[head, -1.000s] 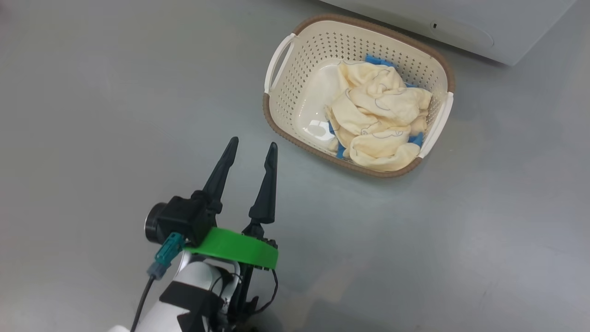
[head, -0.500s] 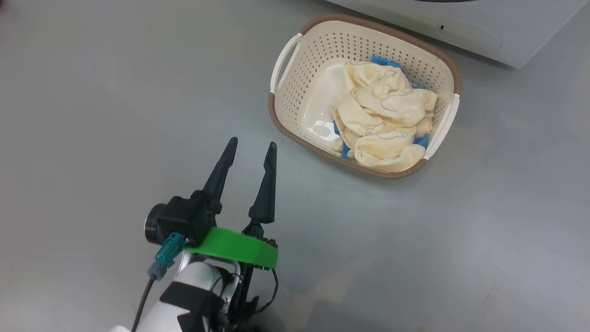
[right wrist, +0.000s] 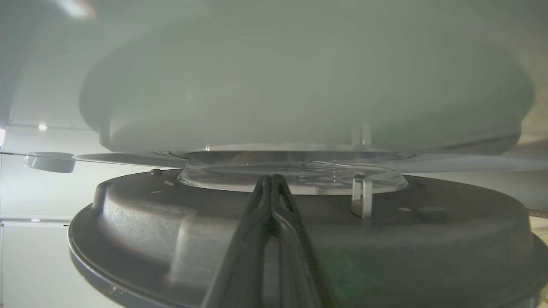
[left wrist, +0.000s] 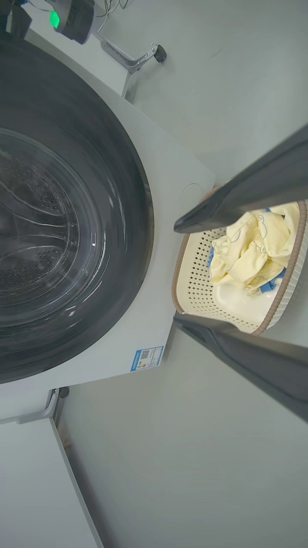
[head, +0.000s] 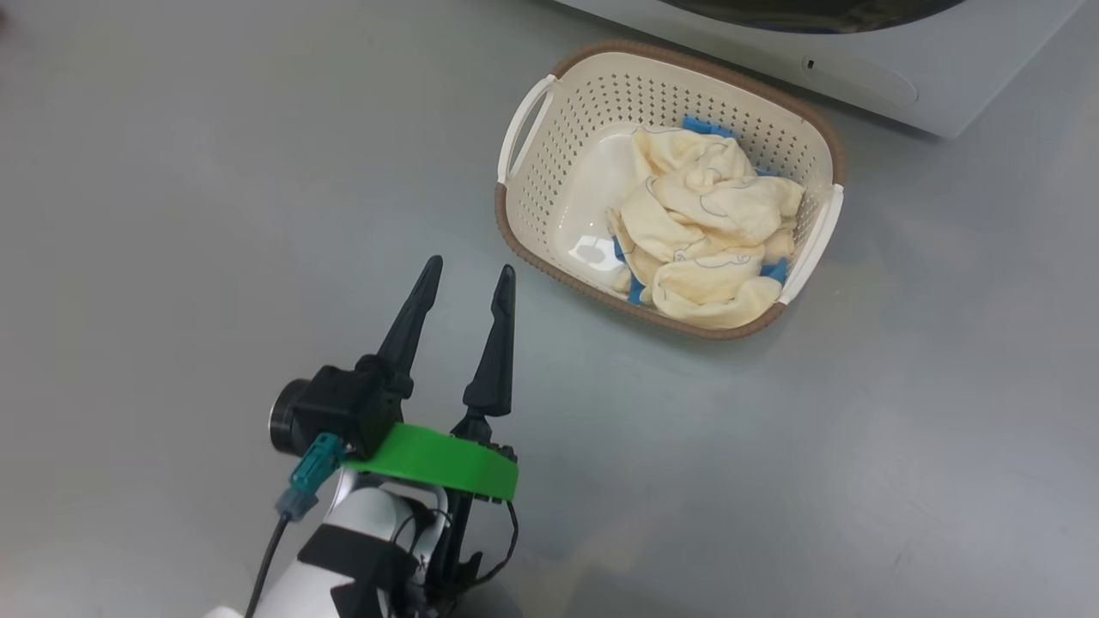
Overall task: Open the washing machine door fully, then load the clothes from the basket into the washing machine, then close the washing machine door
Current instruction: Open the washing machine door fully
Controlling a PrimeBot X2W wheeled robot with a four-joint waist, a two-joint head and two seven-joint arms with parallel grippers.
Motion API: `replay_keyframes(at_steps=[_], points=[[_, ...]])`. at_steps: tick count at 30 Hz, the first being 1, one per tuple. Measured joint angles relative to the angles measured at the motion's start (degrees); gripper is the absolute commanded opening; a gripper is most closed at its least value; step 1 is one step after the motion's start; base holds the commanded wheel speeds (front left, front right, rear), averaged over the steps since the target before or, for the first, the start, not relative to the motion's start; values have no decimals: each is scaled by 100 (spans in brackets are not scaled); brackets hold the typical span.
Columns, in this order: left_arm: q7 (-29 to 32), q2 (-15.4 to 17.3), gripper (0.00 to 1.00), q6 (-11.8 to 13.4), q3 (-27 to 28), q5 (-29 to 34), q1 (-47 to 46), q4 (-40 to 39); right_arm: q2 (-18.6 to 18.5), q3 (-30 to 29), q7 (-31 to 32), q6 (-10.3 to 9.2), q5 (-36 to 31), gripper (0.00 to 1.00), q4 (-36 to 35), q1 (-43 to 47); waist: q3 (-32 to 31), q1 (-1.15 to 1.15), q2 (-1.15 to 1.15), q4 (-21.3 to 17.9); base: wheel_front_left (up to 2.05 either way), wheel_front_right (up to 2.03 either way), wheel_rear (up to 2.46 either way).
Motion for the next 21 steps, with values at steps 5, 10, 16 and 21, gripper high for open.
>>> replay_keyframes(at_steps=[5,10,16,21], points=[[0,0,100,0,3,1,2,10,75,-9,144,0,-44,0,9,159,-125,0,0,-29,0,0,0],[0,0,100,-3,9,3,15,44,142,-45,290,0,-141,0,29,331,-253,0,0,-59,0,0,0],[0,1,100,-8,22,21,127,69,232,-141,461,0,-193,0,40,577,-415,0,0,-88,0,0,0],[0,3,100,-34,41,69,235,87,292,-204,577,0,-199,0,37,821,-547,0,0,-101,0,0,0]])
